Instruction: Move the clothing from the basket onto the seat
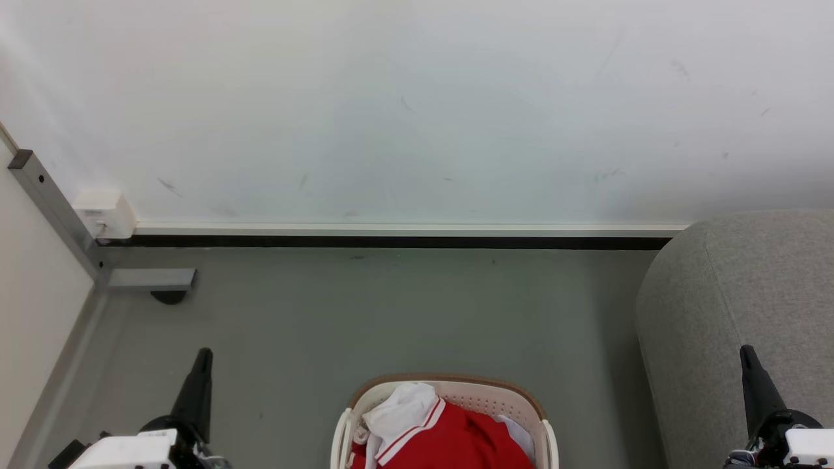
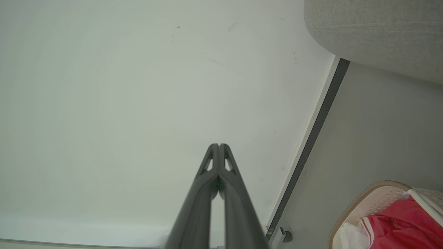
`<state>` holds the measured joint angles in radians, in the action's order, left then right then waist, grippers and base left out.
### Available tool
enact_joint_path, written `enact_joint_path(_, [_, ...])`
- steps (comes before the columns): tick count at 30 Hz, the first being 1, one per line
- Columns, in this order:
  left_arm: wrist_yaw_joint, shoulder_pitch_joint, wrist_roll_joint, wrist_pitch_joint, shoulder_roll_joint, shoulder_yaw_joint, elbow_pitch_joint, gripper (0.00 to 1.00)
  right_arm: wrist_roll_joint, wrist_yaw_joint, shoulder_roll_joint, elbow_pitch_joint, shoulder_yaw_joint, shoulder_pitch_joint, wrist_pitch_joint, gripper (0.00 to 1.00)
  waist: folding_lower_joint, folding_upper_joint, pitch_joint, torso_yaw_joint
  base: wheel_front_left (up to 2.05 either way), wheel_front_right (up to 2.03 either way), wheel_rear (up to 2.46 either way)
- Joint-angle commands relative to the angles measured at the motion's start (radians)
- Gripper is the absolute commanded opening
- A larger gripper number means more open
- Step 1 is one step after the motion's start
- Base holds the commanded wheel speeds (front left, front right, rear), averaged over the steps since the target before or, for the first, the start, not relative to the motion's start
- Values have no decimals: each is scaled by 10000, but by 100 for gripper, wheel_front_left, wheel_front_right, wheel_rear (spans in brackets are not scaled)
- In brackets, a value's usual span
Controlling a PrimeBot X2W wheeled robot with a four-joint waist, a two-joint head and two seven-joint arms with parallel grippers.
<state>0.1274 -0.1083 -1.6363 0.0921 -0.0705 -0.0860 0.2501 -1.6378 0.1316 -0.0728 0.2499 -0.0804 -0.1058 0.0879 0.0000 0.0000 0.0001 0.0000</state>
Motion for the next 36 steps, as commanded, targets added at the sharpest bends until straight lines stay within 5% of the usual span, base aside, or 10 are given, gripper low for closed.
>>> enact_joint_path(1, [62, -113, 85, 17, -7, -32, 13, 0, 34, -18, -29, 12, -47, -154, 20, 0, 0, 0, 0, 0, 0, 0, 0])
enact_joint_path(12, [62, -114, 102, 33, 4, -47, 13, 0, 44, -18, -19, 14, -59, -155, 37, 0, 0, 0, 0, 0, 0, 0, 0])
enact_joint_path(13, [-6, 10, 1, -3, 12, -8, 21, 100, 17, 0, 17, 19, -10, 13, 1, 100, 0, 0, 0, 0, 0, 0, 0])
enact_joint_path(26, [-13, 137, 301, -508, 98, 163, -170, 100, 331, -1, 124, -332, 395, 210, -488, 100, 0, 0, 20, -8, 0, 0, 0])
enact_joint_path(36, [-4, 116, 2393, -936, 104, 194, -676, 100, 1544, -3, 33, -814, 775, 193, -924, 100, 0, 0, 45, -37, 0, 0, 0])
